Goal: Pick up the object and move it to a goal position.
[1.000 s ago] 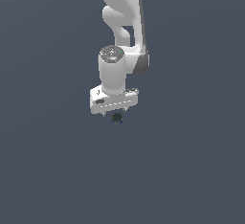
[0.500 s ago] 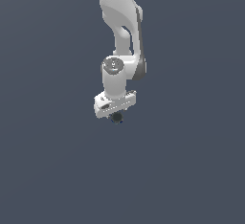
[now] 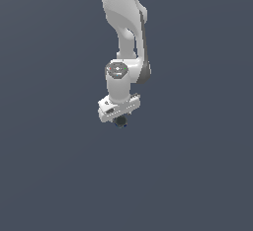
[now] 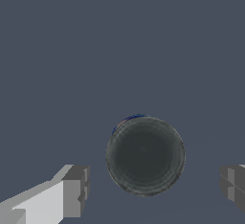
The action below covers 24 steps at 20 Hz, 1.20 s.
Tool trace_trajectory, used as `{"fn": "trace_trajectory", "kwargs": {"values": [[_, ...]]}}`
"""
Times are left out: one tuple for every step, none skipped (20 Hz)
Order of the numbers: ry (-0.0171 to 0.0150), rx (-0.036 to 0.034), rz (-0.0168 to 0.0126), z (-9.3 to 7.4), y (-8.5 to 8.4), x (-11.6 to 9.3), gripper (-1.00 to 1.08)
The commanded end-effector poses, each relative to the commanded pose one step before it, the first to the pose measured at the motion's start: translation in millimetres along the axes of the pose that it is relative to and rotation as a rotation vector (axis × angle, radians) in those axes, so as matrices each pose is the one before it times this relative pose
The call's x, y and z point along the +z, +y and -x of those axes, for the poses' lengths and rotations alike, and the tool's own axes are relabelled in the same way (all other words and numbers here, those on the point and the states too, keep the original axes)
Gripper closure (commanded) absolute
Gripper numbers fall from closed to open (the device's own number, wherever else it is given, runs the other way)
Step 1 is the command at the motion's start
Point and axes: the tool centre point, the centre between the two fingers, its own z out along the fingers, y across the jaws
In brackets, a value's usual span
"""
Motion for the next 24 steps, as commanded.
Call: {"fn": "trace_trajectory", "kwargs": {"values": [[-0.00033, -0.00073, -0.00025, 0.17, -0.34, 4.08, -0.92], [0.00000, 0.00000, 0.00000, 0.19, 0.06, 3.00, -0.92], [0.00004, -0.00069, -0.00003, 0.04, -0.26, 3.63, -0.92], [0.00000, 0.00000, 0.00000, 0.29, 0.08, 4.28, -0.92], [0.00005, -0.00069, -0.00004, 0.13, -0.24, 4.89, -0.92], [0.00005, -0.00069, -0.00004, 0.16, -0.23, 5.49, -0.92], [0.00000, 0.00000, 0.00000, 0.32, 0.12, 5.41, -0.92], [0.00007, -0.00097, -0.00005, -0.05, -0.34, 4.67, -0.92], [0.00000, 0.00000, 0.00000, 0.13, 0.15, 3.99, -0.92], [0.00005, -0.00069, -0.00001, -0.16, -0.17, 3.27, -0.92], [0.00000, 0.00000, 0.00000, -0.05, 0.17, 2.62, -0.92], [0.00000, 0.00000, 0.00000, -0.11, 0.17, 1.97, -0.92], [0.00000, 0.00000, 0.00000, -0.13, 0.15, 1.36, -0.92], [0.00000, 0.00000, 0.00000, -0.10, 0.10, 0.79, -0.92], [0.00000, 0.00000, 0.00000, -0.04, 0.04, 0.26, -0.92], [0.00000, 0.00000, 0.00000, 0.00, 0.00, 0.00, 1.08], [0.00000, 0.00000, 0.00000, 0.00, 0.00, 0.00, 1.08], [0.00000, 0.00000, 0.00000, 0.00, 0.00, 0.00, 1.08], [0.00000, 0.00000, 0.00000, 0.00, 0.00, 0.00, 1.08], [0.00000, 0.00000, 0.00000, 0.00, 0.00, 0.00, 1.08], [0.00000, 0.00000, 0.00000, 0.00, 0.00, 0.00, 1.08], [0.00000, 0.00000, 0.00000, 0.00, 0.00, 0.00, 1.08], [0.00000, 0.00000, 0.00000, 0.00, 0.00, 0.00, 1.08], [0.00000, 0.00000, 0.00000, 0.00, 0.00, 0.00, 1.08]]}}
